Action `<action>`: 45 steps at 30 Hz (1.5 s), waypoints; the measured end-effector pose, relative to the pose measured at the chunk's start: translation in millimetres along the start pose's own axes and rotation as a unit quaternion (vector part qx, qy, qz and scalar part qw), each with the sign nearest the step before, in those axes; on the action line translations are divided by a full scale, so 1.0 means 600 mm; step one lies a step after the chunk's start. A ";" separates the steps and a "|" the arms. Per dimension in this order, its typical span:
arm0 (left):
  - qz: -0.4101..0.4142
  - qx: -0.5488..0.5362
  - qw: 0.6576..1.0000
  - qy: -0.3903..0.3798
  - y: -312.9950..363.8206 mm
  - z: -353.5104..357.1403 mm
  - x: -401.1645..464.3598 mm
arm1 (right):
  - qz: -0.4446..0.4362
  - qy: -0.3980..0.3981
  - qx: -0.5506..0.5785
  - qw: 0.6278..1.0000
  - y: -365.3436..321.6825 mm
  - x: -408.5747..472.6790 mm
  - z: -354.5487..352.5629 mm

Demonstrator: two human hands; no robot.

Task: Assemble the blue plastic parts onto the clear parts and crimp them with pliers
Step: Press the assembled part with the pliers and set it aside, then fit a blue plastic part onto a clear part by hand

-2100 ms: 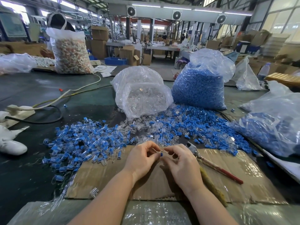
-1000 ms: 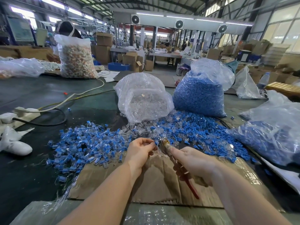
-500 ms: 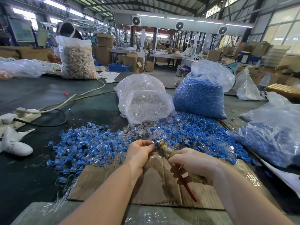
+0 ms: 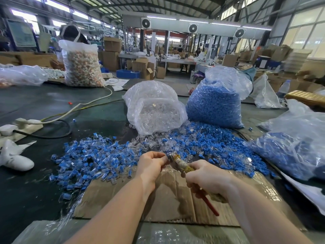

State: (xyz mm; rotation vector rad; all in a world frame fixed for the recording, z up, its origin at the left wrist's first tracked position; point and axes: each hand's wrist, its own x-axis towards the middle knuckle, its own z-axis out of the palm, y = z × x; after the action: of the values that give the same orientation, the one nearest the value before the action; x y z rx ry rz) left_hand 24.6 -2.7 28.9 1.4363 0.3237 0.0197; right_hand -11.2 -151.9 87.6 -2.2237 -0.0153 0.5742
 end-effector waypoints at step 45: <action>0.325 0.507 0.797 0.043 -0.069 -0.022 0.033 | -0.030 0.274 -0.440 0.854 0.137 0.153 -0.084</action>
State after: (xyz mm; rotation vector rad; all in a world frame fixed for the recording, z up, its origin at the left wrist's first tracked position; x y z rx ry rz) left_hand 33.3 8.3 -17.1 2.5747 -0.1600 0.5475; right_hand 77.1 -224.7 19.2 -3.1944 -0.0630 -0.2006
